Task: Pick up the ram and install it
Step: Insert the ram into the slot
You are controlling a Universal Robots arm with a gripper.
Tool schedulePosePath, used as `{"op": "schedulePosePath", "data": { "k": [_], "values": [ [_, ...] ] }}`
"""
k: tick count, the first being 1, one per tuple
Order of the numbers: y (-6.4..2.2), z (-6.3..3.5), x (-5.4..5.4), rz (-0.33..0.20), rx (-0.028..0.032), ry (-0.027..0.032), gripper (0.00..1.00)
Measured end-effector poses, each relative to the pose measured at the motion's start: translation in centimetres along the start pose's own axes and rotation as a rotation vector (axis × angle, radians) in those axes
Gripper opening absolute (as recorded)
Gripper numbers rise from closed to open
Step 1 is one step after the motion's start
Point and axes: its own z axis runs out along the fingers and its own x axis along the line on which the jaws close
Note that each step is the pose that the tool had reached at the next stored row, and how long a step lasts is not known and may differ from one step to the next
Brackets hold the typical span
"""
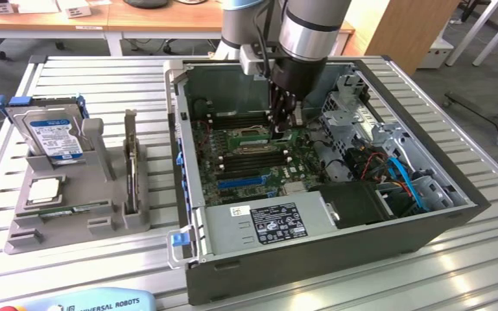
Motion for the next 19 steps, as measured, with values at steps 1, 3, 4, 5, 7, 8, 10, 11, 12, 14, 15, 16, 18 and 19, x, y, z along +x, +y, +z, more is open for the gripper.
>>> {"op": "schedulePosePath", "data": {
  "k": [1, 3, 4, 5, 7, 8, 10, 11, 12, 14, 15, 16, 18, 19],
  "values": [
    [0.00, 0.09, 0.00, 0.000, 0.0000, 0.0005, 0.11],
    [-0.01, 0.25, 0.00, 0.000, 0.0000, 0.0013, 0.11],
    [-0.01, 0.34, 0.01, 0.000, 0.0000, 0.0016, 0.11],
    [-0.01, 0.42, 0.01, 0.000, 0.0000, 0.0019, 0.11],
    [-0.01, 0.60, 0.01, 0.000, 0.0000, 0.0022, 0.11],
    [-0.02, 0.67, 0.01, 0.000, 0.0000, 0.0026, 0.11],
    [-0.02, 0.81, 0.01, 0.000, 0.0000, 0.0029, 0.11],
    [-0.02, 0.87, 0.01, 0.000, 0.0000, 0.0031, 0.11],
    [-0.02, 0.93, 0.01, 0.000, 0.0000, 0.0032, 0.11],
    [-0.02, 0.94, 0.02, 0.000, 0.0000, 0.0036, 0.11],
    [-0.02, 0.94, 0.02, 0.000, 0.0000, 0.0038, 0.11],
    [-0.02, 0.94, 0.02, 0.000, 0.0000, 0.0037, 0.11],
    [-0.02, 0.94, 0.01, 0.000, 0.0000, 0.0036, 0.11],
    [-0.02, 0.97, -0.03, 0.000, 0.0002, 0.0033, 0.11]
  ]
}}
